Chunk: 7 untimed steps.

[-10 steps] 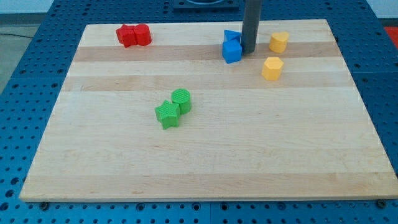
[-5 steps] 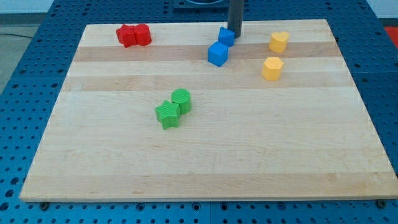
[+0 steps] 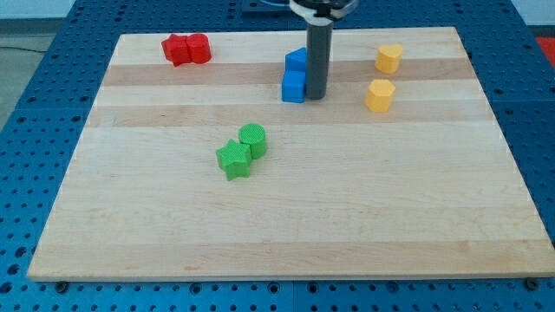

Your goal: Push the blue blocks parallel to the left of the yellow heart

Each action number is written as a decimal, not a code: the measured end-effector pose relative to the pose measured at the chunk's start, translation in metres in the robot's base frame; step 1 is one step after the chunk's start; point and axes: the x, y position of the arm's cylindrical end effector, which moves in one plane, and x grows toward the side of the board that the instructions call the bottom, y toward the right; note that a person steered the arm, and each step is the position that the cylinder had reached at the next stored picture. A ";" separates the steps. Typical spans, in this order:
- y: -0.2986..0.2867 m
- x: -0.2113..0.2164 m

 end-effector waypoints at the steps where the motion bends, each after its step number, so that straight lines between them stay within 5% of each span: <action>1: -0.005 0.000; 3: -0.052 0.031; 5: -0.022 -0.012; 7: -0.016 -0.008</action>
